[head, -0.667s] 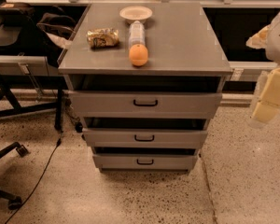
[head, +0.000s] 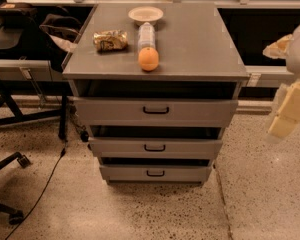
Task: Open middle drawer
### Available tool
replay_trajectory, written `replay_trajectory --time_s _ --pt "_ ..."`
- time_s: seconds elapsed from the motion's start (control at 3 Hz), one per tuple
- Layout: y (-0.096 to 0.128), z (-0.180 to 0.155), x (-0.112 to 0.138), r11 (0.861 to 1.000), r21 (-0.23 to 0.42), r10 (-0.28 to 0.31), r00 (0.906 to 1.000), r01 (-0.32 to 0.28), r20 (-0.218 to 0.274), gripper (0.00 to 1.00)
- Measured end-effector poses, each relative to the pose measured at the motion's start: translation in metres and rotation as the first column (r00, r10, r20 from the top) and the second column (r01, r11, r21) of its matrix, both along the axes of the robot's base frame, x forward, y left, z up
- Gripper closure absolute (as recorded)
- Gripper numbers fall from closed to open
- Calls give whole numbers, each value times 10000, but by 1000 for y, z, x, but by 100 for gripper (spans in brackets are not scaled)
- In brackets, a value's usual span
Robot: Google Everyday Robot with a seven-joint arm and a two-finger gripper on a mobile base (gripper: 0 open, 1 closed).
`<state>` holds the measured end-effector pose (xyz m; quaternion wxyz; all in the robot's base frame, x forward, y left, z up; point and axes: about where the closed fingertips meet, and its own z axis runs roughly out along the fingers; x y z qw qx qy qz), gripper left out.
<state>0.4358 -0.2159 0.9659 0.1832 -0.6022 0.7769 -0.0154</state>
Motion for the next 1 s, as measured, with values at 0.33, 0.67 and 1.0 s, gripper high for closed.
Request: replay_trajectory --time_s 0.33,0.67,1.0 --pt "-13 -53 -10 9876 1556 169 9995 -209 266 0" --pt "-18 -93 -19 9477 3190 -351 9961 74 811 0" --pt "-6 -118 -22 9096 4122 -1003 9903 521 962 0"
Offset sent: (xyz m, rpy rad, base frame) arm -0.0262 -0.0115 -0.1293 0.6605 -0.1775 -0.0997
